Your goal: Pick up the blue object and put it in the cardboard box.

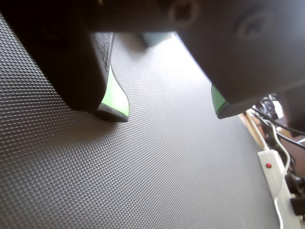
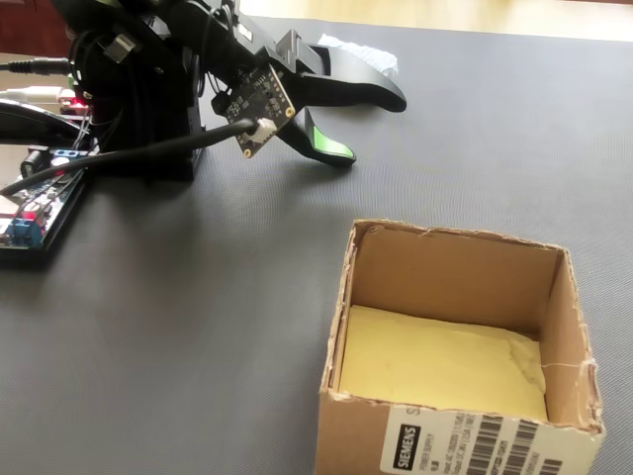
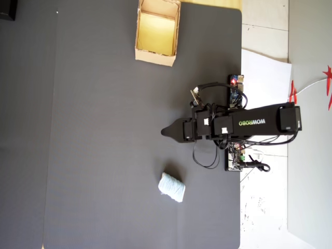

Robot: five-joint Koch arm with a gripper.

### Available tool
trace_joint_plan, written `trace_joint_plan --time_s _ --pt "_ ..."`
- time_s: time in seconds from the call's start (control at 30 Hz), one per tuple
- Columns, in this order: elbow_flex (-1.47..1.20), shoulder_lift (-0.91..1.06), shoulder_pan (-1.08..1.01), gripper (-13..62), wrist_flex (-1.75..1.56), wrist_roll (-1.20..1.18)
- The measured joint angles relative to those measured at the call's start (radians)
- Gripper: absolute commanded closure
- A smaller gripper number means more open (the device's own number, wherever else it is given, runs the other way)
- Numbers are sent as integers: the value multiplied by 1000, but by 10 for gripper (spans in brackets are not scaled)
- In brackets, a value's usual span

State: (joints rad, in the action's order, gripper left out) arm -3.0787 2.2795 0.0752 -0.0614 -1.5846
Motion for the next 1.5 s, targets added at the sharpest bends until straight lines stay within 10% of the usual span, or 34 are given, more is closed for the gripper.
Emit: trace_joint_plan --time_s 1.5 --pt "0 0 89 158 2 -34"
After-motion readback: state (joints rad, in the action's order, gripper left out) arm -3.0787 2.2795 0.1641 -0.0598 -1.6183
